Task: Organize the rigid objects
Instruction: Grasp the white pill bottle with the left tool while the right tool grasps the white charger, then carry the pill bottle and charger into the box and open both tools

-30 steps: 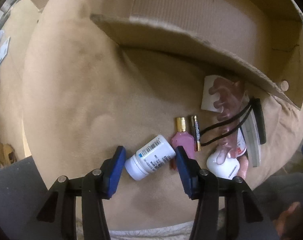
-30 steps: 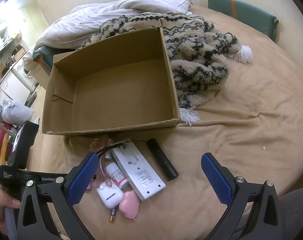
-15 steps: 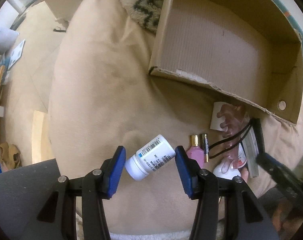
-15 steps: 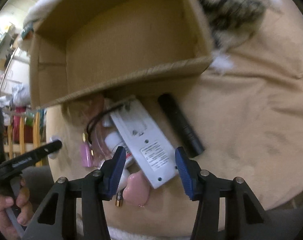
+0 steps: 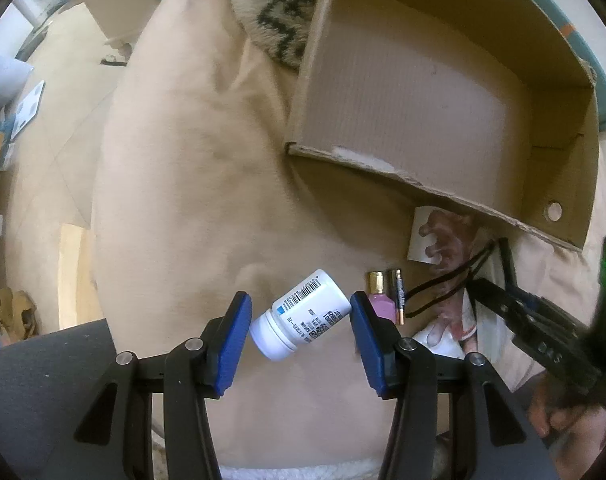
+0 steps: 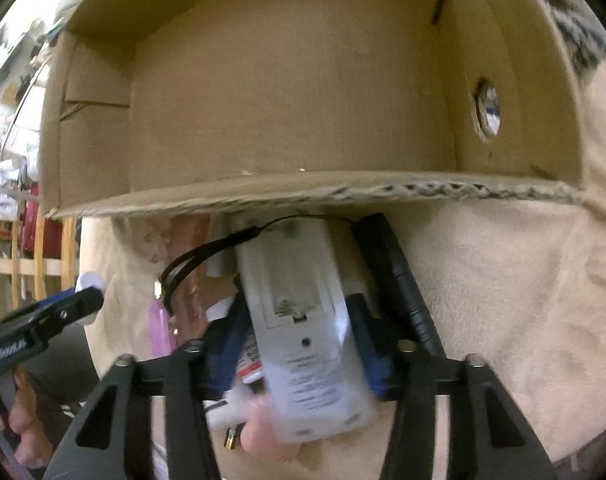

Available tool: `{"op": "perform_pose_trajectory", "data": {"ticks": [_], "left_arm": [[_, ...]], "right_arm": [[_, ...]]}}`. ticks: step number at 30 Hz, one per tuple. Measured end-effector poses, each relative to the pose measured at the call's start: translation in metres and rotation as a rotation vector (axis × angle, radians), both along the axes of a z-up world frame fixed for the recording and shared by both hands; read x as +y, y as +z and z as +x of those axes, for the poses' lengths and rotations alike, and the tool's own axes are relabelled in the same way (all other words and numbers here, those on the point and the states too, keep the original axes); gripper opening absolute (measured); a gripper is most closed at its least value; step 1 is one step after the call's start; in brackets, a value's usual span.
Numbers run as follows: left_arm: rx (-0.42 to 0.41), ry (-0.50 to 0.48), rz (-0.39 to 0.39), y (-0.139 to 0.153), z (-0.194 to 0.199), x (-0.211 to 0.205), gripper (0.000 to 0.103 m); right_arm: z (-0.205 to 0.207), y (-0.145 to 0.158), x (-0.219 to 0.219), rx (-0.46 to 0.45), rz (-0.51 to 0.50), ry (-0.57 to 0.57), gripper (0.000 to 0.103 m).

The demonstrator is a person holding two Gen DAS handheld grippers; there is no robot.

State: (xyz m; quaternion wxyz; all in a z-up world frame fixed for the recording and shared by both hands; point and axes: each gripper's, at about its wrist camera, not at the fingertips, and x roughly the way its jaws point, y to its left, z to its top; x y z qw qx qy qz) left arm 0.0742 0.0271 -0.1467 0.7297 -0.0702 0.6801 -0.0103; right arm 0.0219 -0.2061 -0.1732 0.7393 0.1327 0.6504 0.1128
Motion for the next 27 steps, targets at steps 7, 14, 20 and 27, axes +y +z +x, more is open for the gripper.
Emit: {"op": "perform_pose_trajectory", "data": {"ticks": [7, 14, 20, 27], "left_arm": [[-0.021, -0.005, 0.031, 0.003, 0.007, -0.007, 0.047], [-0.040, 0.012, 0.074, 0.007, 0.008, -0.005, 0.047], [-0.048, 0.031, 0.097, 0.006, 0.013, 0.002, 0.047], [-0.090, 0.039, 0.113, 0.024, 0.000, 0.004, 0.047]], "right_arm": [[-0.028, 0.025, 0.005, -0.015, -0.056, 0.038, 0.046], [-0.041, 0.060, -0.002, -0.055, -0.069, 0.014, 0.046], [-0.053, 0.087, -0.017, -0.109, -0.040, 0.015, 0.046], [-0.063, 0.116, -0.018, -0.176, 0.019, 0.006, 0.046]]}}
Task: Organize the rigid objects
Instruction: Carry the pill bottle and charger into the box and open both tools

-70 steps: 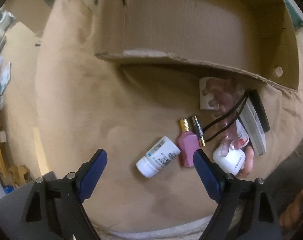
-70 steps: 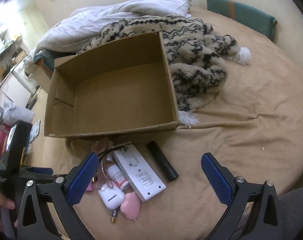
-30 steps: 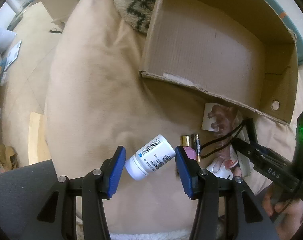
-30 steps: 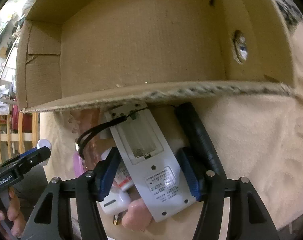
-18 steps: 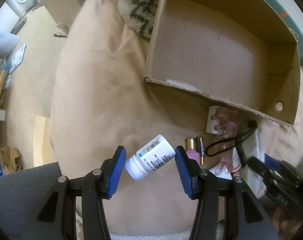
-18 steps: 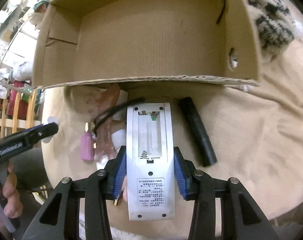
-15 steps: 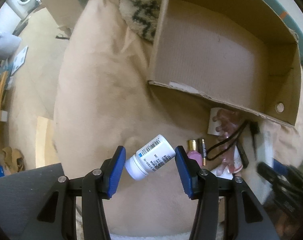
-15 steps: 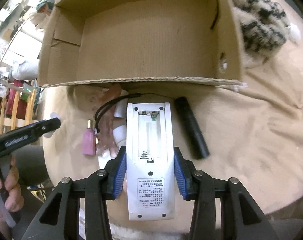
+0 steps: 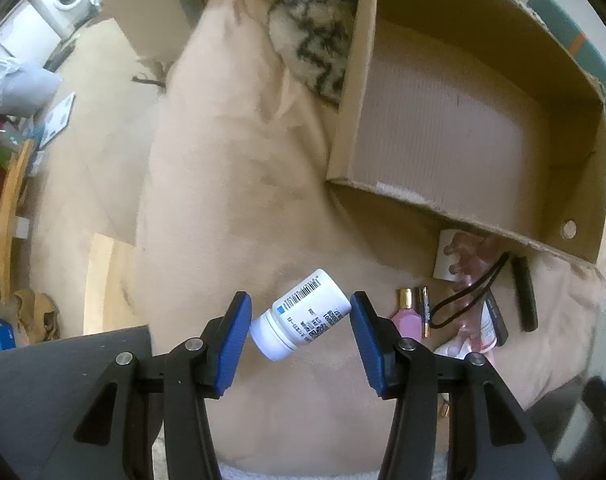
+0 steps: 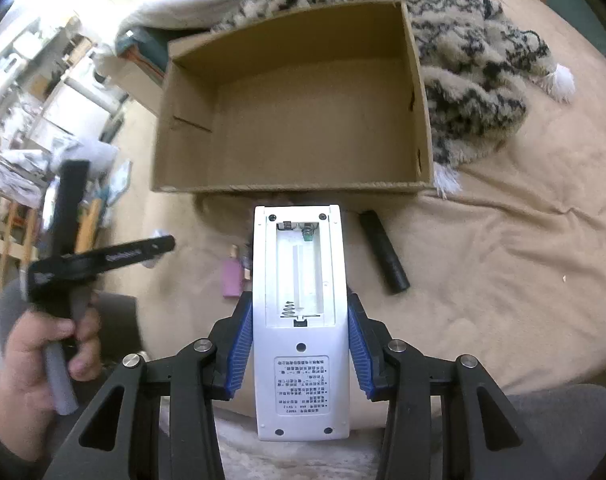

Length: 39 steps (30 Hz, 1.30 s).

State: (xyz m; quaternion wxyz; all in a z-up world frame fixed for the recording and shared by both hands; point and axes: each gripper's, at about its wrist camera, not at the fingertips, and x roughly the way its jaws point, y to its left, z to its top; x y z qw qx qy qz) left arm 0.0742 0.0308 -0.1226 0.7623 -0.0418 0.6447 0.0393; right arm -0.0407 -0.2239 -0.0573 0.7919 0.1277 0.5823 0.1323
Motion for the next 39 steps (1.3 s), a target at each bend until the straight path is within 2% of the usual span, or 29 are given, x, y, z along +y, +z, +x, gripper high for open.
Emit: {"op": "perform_pose_trajectory", "data": {"ticks": [4, 10, 14, 18, 24, 28, 33, 39], "left_arm": [[-0.069, 0.017, 0.016, 0.024, -0.003, 0.006, 0.047], [-0.141, 0.043, -0.018, 0.061, -0.001, 0.011, 0.047], [-0.185, 0.014, -0.013, 0.085, 0.008, 0.002, 0.047], [-0.211, -0.023, -0.007, 0.099, 0.023, -0.011, 0.047], [-0.207, -0.094, 0.031, 0.092, 0.054, -0.036, 0.047], [-0.193, -0.138, 0.069, 0.076, 0.079, -0.054, 0.047], [-0.193, -0.183, 0.078, 0.051, 0.095, -0.071, 0.047], [-0.214, -0.219, 0.095, 0.036, 0.104, -0.083, 0.047]], "right_arm": [[0.002, 0.027, 0.000, -0.078, 0.044, -0.005, 0.046], [0.014, 0.065, -0.004, -0.206, 0.095, -0.024, 0.046], [0.037, 0.074, -0.011, -0.242, 0.128, -0.049, 0.046], [0.060, 0.071, -0.014, -0.248, 0.126, -0.058, 0.046], [0.100, 0.036, -0.022, -0.213, 0.119, -0.090, 0.046], [0.127, 0.000, -0.024, -0.169, 0.097, -0.114, 0.046], [0.146, -0.038, -0.020, -0.126, 0.053, -0.114, 0.046], [0.151, -0.045, -0.002, -0.138, -0.016, -0.061, 0.046]]}}
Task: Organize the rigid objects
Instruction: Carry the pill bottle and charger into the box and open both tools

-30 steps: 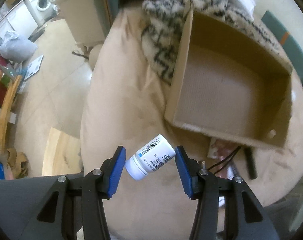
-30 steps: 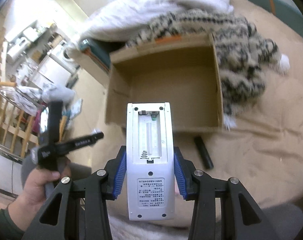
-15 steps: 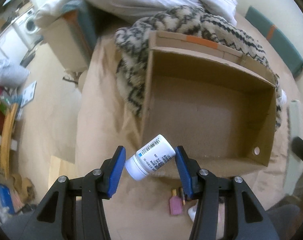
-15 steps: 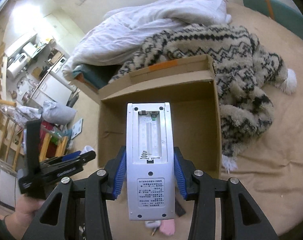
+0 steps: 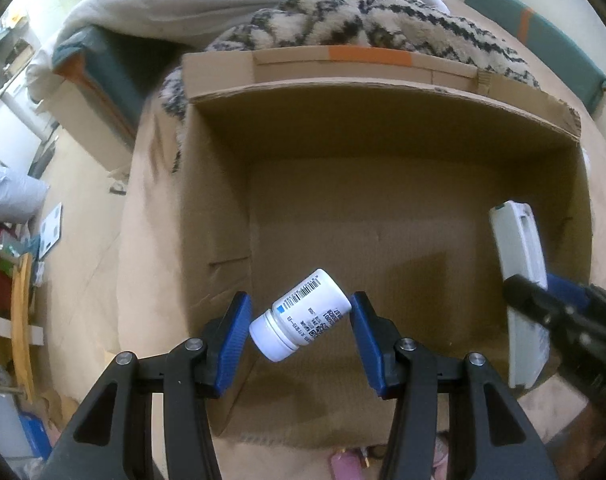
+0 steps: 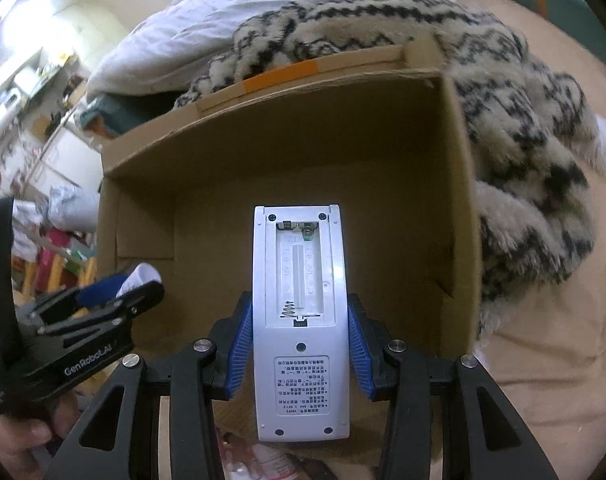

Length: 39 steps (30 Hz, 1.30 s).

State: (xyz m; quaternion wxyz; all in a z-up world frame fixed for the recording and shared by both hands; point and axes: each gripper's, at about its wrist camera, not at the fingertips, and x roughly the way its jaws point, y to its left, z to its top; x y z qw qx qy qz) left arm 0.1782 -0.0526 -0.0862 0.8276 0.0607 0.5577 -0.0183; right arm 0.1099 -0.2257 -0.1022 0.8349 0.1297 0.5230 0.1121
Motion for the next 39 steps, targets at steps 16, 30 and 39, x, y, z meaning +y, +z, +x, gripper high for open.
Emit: {"op": "perform_pose_trajectory", "data": {"ticks": [16, 30, 39], "left_arm": [[0.004, -0.001, 0.045, -0.020, 0.005, -0.005, 0.047], [-0.039, -0.014, -0.049, 0.000, 0.000, -0.002, 0.070], [-0.070, 0.007, -0.051, 0.008, -0.003, 0.000, 0.070]], "right_arm": [[0.006, -0.006, 0.006, 0.007, -0.083, 0.008, 0.046], [0.002, 0.021, -0.006, -0.119, 0.036, -0.048, 0.084], [-0.007, 0.038, -0.012, -0.218, 0.049, -0.101, 0.103]]}}
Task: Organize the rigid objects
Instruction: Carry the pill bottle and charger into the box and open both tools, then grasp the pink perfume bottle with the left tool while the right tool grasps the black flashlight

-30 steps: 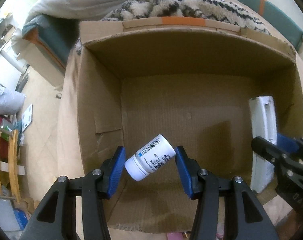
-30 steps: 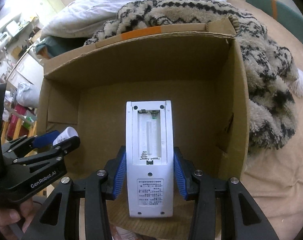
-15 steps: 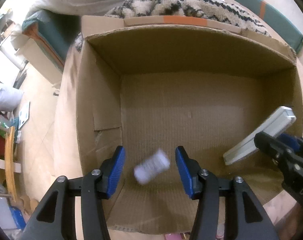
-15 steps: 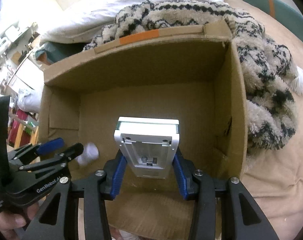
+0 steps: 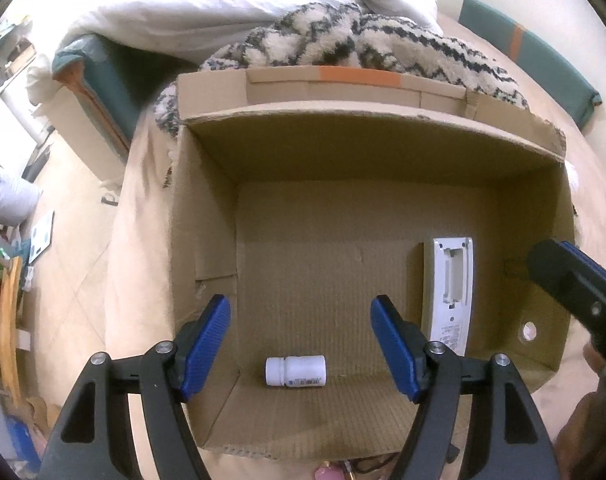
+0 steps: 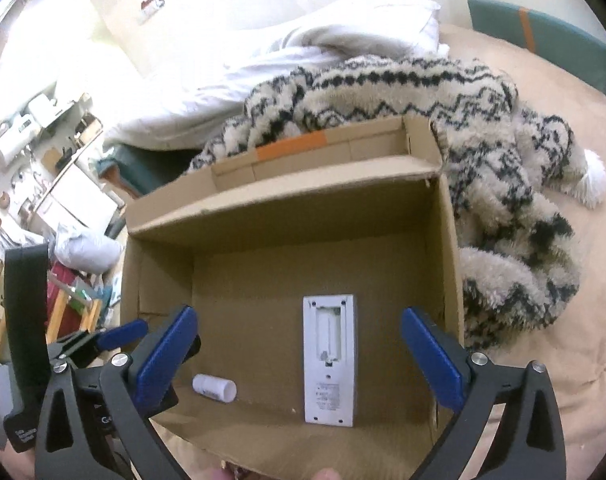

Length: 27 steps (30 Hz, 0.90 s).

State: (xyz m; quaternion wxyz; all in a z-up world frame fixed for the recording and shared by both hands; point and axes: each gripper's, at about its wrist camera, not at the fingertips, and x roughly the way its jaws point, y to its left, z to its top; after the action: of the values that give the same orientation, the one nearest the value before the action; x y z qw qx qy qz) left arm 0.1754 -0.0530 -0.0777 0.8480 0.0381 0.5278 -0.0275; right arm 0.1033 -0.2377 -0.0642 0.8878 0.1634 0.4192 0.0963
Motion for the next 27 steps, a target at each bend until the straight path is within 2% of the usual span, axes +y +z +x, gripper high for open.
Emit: {"op": "perform_pose_trajectory", "data": {"ticks": [7, 13, 19, 27], "left_arm": [[-0.035, 0.007, -0.004, 0.015, -0.009, 0.006, 0.070], [-0.040, 0.026, -0.026, 0.036, -0.020, 0.015, 0.070], [-0.039, 0.063, -0.050, 0.051, -0.040, 0.032, 0.070], [-0.010, 0.113, -0.070, 0.045, -0.075, 0.057, 0.070]], "right_arm": [[-0.010, 0.012, -0.006, -0.080, -0.005, -0.039, 0.103], [-0.027, 0.021, -0.019, -0.070, 0.040, -0.063, 0.103], [-0.046, 0.026, -0.025, -0.074, 0.014, -0.074, 0.103], [-0.076, 0.022, -0.023, -0.047, 0.016, -0.067, 0.103]]}}
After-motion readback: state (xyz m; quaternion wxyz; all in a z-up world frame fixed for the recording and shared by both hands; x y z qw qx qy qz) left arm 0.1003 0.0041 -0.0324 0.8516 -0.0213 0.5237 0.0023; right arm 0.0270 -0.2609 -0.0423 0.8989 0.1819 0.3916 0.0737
